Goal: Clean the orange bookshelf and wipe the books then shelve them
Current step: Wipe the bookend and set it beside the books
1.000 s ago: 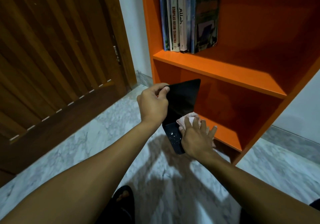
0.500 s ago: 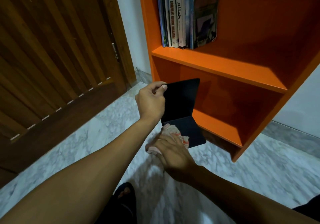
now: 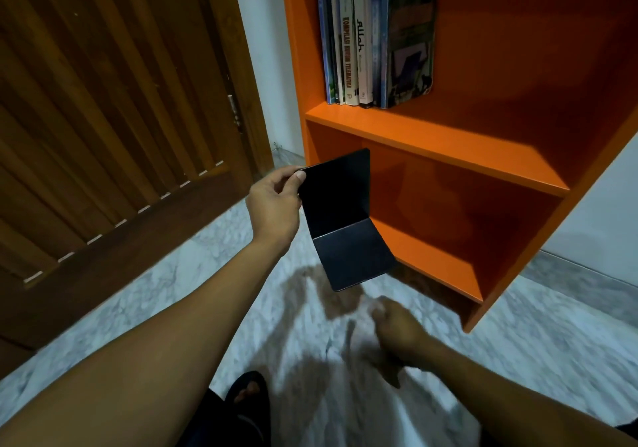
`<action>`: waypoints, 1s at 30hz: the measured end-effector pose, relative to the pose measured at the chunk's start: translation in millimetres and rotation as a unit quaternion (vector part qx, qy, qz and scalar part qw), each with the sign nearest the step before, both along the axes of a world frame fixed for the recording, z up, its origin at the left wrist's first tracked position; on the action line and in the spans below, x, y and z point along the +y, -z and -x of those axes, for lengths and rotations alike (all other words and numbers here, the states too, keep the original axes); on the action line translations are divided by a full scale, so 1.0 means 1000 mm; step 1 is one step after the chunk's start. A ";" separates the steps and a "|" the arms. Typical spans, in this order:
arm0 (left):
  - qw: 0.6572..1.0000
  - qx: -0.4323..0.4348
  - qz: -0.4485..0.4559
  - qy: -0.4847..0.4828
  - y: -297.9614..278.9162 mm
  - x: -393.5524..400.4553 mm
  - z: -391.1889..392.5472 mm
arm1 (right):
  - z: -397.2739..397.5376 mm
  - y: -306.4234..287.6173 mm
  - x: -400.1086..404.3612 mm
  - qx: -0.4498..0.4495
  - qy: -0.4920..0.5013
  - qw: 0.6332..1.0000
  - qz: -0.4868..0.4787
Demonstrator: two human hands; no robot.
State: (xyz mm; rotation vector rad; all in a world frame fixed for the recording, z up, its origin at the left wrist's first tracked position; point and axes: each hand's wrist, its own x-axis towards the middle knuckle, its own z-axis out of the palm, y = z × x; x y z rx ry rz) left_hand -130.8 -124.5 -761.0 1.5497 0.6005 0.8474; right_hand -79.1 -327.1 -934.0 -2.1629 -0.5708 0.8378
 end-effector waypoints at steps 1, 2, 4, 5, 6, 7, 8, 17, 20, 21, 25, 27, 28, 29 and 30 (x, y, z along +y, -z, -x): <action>1.000 -0.004 0.011 0.012 -0.001 0.002 0.003 | -0.011 -0.004 -0.005 0.045 0.090 0.994 -0.041; 1.000 -0.005 0.019 0.021 -0.001 0.004 0.005 | -0.018 -0.014 -0.010 0.088 0.157 0.980 -0.086; 0.999 0.003 0.026 0.030 0.000 0.008 0.008 | -0.027 -0.042 -0.015 0.181 0.208 0.946 -0.169; 0.999 0.007 0.029 0.033 0.001 0.010 0.009 | -0.027 -0.058 -0.015 0.227 0.199 0.932 -0.201; 0.999 0.008 0.036 0.038 0.001 0.010 0.009 | -0.026 -0.072 -0.015 0.258 0.179 0.923 -0.221; 0.998 0.008 0.044 0.043 0.001 0.010 0.009 | -0.024 -0.084 -0.012 0.280 0.163 0.916 -0.237; 0.998 0.006 0.051 0.047 0.000 0.009 0.010 | -0.024 -0.090 -0.009 0.276 0.158 0.916 -0.243; 0.993 0.054 0.096 0.038 -0.004 -0.004 0.000 | -0.010 -0.090 0.022 0.105 0.203 0.945 -0.232; 0.978 0.020 0.191 0.082 -0.011 -0.023 -0.008 | 0.014 -0.092 0.030 -0.056 0.224 0.946 -0.229; 0.974 0.007 0.213 0.074 -0.013 -0.028 -0.010 | 0.022 -0.092 0.030 -0.095 0.219 0.939 -0.248; 0.967 -0.020 0.252 0.012 -0.015 -0.031 -0.014 | 0.033 -0.086 0.029 -0.136 0.162 0.945 -0.249; 0.969 -0.024 0.245 0.005 -0.020 -0.029 -0.010 | 0.025 -0.088 0.026 -0.139 0.159 0.952 -0.222; 0.973 -0.020 0.232 0.010 -0.021 -0.026 -0.009 | 0.019 -0.089 0.025 -0.125 0.181 0.950 -0.221; 0.978 -0.008 0.207 0.013 -0.021 -0.022 -0.007 | 0.011 -0.093 0.024 -0.092 0.217 0.947 -0.220; 0.983 0.008 0.181 0.010 -0.019 -0.018 -0.005 | 0.002 -0.099 0.023 -0.045 0.256 0.938 -0.230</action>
